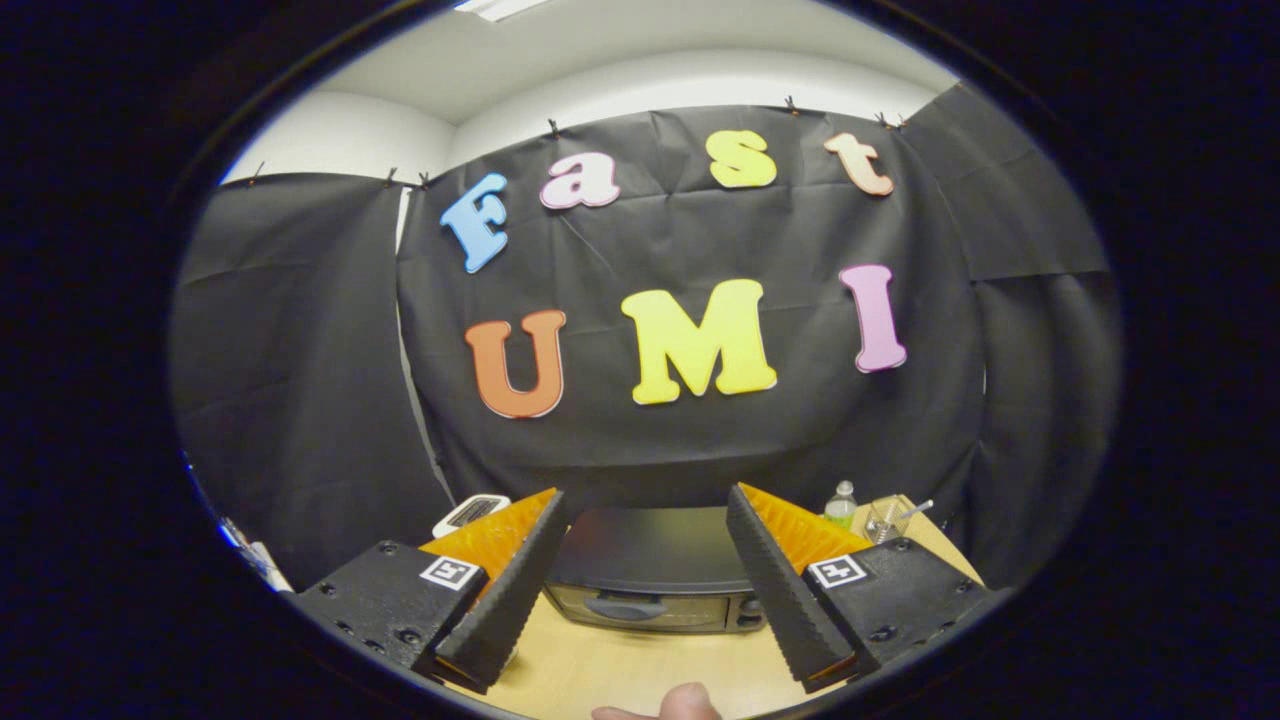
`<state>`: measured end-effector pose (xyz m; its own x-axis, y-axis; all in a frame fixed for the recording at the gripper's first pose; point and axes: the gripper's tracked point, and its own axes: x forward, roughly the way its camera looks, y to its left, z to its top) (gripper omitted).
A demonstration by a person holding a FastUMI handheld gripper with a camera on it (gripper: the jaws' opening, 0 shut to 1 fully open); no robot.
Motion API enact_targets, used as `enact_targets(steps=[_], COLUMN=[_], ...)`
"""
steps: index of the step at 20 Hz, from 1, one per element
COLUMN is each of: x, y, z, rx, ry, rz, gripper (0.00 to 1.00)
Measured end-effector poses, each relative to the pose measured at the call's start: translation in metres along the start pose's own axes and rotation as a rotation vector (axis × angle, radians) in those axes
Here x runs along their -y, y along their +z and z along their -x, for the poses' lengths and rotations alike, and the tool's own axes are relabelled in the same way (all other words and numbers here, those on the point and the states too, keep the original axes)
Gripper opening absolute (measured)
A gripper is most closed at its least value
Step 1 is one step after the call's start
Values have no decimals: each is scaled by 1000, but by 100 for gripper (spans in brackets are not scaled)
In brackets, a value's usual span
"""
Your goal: Open the toaster oven, put the food inside, and close the toaster oven door.
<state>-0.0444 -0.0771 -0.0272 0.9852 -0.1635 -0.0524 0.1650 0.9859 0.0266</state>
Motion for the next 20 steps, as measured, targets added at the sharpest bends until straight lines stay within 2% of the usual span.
enact_targets(steps=[3, 6, 17, 20], x=[18, 19, -26, -22], y=[-20, -55, -197, -230], z=[-6, -25, -141, -162], rx=[-24, -85, -287, -359], ry=[-44, -42, -17, -52], rz=[1, 1, 38, 22], gripper=[100, 100, 100, 100])
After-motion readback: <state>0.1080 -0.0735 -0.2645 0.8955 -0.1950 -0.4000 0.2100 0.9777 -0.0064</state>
